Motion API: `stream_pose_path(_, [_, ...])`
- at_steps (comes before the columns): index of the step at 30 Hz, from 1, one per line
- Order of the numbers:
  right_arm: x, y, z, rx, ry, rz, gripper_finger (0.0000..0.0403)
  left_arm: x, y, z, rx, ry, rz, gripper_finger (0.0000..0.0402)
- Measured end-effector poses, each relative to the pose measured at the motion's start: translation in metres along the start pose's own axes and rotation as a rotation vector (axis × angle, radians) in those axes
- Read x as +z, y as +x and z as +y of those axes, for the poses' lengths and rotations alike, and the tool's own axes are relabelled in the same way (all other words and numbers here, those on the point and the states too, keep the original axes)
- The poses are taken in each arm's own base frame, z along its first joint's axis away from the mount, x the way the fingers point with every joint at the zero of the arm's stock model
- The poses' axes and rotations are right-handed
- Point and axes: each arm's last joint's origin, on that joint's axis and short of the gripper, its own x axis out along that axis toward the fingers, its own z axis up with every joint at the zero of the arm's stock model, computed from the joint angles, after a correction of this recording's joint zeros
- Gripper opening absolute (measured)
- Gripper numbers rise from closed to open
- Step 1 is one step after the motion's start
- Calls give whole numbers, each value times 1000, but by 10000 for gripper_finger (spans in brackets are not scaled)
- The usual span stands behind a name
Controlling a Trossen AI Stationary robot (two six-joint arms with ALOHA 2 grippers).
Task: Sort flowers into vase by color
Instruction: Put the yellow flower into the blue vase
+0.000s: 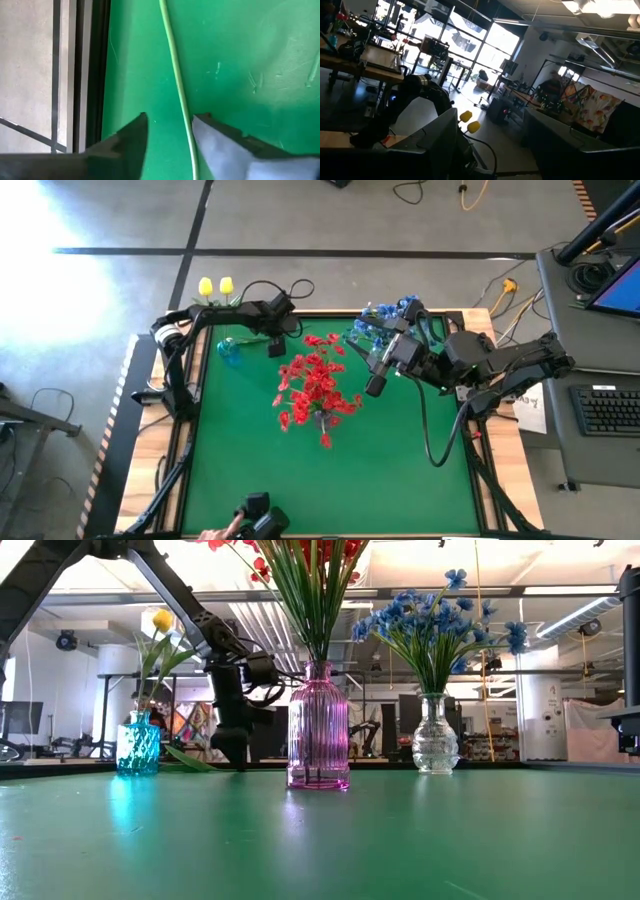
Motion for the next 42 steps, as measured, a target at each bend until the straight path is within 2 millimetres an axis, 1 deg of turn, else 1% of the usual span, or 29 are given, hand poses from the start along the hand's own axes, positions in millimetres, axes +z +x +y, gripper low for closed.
stream_pose_path(7, [0,0,0,0,0,0,219,0,0,0,-2,1,-1,37])
stream_pose_path(8, [0,0,0,0,0,0,219,0,0,0,-2,1,-1,20])
stream_pose_path(10, [0,0,0,0,0,0,219,0,0,0,0,1,-3,6])
stream_pose_path(16, [0,0,0,0,1,0,219,2,-2,2,13,0,-21,1])
stream_pose_path(21, [0,0,0,0,0,0,219,5,-12,5,32,2,-48,0])
stream_pose_path(26, [0,0,0,0,1,0,219,15,-31,18,75,-13,-112,0])
stream_pose_path(30, [0,0,0,0,1,0,219,23,-50,26,40,-17,-162,0])
stream_pose_path(33, [0,0,0,0,12,0,219,21,-60,27,-18,-29,-99,0])
stream_pose_path(35, [0,0,0,1,21,1,219,18,-61,27,-37,-85,-40,0])
stream_pose_path(38, [0,0,0,1,22,1,219,15,-59,32,-6,-202,-19,4])
stream_pose_path(42, [0,0,0,1,24,1,219,10,-53,29,-13,-276,0,29])
